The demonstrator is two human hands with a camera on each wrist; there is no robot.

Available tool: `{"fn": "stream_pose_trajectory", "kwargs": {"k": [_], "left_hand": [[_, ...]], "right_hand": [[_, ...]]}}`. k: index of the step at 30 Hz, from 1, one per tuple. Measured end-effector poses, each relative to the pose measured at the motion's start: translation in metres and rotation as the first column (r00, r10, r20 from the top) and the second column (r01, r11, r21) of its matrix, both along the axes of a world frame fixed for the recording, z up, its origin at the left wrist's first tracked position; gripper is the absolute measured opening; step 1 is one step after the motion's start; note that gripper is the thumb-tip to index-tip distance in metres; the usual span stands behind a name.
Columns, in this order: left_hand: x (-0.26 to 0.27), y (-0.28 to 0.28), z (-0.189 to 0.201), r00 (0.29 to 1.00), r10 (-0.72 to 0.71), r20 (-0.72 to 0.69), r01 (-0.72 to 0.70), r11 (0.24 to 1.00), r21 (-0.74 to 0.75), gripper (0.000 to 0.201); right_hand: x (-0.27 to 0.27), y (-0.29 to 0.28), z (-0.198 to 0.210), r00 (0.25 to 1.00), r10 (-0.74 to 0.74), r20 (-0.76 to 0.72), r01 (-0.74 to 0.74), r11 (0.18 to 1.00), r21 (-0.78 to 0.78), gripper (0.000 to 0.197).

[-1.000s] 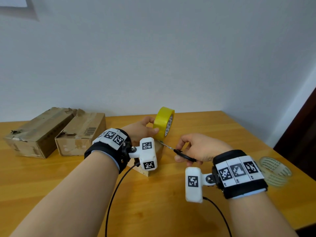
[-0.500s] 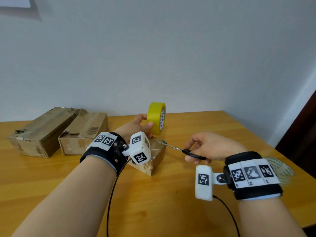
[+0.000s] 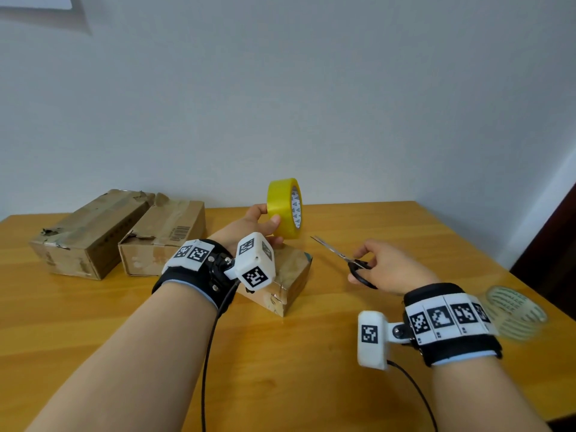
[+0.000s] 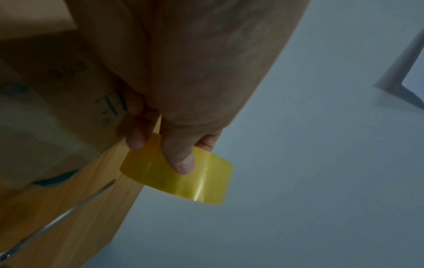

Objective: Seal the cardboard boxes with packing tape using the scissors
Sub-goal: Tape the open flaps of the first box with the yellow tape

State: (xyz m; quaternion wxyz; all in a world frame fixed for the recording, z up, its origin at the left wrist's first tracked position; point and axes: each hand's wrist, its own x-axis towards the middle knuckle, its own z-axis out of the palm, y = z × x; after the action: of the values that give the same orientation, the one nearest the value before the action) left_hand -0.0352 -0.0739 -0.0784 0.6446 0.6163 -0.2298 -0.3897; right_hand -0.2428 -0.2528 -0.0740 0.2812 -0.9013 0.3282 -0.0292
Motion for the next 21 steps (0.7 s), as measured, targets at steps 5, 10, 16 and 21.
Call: {"fn": "stream_pose_trajectory", "kwargs": {"k": [5,10,16,21], "left_hand": [[0.002,0.002,-0.003,1.0,-0.012,0.001,0.012,1.0,-0.028,0.017],[0.004,0.003,-0.007,1.0,-0.008,0.016,0.008,0.999,-0.035,0.022],[0.009,0.002,-0.01,1.0,-0.001,-0.021,0.0,0.998,-0.065,0.024],[0.01,0.003,-0.014,0.997,0.068,-0.043,-0.072,0.994,-0.079,0.024]], "right_hand": [[0.014,-0.002,-0.021,0.993,-0.098,-0.072,0.091,0.99,-0.104,0.024],[0.027,0.009,-0.022,0.925,0.012,-0.38,-0.071,0.988,-0.141,0.035],[0.039,0.042,-0.003,0.991,0.004,0.131,-0.036,0.969,0.246,0.085],[0.062,0.068,-0.017,0.987,0.07,0.147,-0.116,0.934,0.337,0.077]]}}
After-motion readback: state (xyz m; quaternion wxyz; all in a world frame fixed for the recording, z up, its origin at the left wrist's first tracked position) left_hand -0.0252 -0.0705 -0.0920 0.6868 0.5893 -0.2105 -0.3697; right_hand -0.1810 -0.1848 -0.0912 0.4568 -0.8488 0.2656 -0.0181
